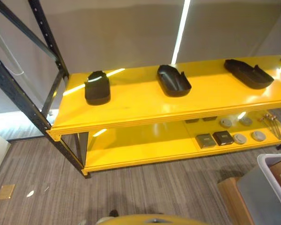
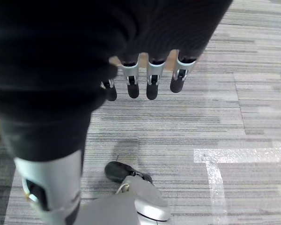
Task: Move parts from the plastic box to the shelf.
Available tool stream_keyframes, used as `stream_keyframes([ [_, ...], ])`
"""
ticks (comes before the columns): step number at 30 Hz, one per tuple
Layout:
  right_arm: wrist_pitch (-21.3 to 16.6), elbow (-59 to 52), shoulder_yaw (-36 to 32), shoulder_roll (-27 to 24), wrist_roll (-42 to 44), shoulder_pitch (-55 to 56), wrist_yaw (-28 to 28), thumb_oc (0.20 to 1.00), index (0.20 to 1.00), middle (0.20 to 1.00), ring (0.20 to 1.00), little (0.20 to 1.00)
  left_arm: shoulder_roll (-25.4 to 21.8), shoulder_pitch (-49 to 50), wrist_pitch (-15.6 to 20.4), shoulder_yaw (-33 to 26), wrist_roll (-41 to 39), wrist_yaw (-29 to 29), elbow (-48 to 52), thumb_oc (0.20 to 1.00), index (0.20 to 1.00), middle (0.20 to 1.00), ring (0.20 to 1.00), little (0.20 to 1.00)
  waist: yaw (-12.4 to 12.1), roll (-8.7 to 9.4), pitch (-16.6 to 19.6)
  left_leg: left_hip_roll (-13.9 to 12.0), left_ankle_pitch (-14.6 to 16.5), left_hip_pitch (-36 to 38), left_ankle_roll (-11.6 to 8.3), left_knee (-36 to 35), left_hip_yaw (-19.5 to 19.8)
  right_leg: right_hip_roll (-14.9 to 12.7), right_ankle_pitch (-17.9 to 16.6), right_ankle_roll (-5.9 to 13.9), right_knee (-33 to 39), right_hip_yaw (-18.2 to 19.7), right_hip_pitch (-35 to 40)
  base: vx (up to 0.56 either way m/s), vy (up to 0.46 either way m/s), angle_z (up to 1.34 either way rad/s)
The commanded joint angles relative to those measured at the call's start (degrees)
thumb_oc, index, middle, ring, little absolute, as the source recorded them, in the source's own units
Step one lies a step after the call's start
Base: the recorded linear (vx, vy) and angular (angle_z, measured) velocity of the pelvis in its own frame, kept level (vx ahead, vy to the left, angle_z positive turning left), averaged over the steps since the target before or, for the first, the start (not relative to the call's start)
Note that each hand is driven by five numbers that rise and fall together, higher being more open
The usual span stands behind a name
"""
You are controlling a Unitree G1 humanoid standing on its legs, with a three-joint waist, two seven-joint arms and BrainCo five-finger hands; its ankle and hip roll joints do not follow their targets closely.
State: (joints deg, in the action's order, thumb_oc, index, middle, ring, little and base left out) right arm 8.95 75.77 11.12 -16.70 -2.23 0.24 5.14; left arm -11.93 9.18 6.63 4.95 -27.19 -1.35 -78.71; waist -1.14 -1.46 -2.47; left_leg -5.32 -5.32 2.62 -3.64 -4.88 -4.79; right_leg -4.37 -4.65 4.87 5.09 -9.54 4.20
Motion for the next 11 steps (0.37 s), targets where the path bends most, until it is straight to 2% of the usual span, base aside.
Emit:
stream_keyframes([
  [1,0.10,2.41,1.33,0.15,-1.84,-3.66,0.23,1.000,1.000,1.000,1.000,1.000,0.38,-7.11,4.39,1.43,3.38,-0.07,5.64,1.000,1.000,1.000,1.000,1.000,0.13,0.95,-2.92,-0.54,1.70,1.30,1.53,-0.12,-0.67,-2.82,-0.80,2.18,-0.09,0.71,0.41,0.00,0.000,0.00],
  [11,-0.01,2.11,2.26,0.87,-2.65,-2.90,1.35,1.000,1.000,1.000,1.000,1.000,0.65,-6.78,7.74,3.56,11.99,-3.64,6.54,1.000,1.000,1.000,1.000,1.000,-0.35,1.80,-2.67,-0.03,1.95,0.56,1.71,-0.12,-0.06,-2.53,-0.95,2.41,-0.09,0.91,-0.30,-0.01,-0.002,0.00],
])
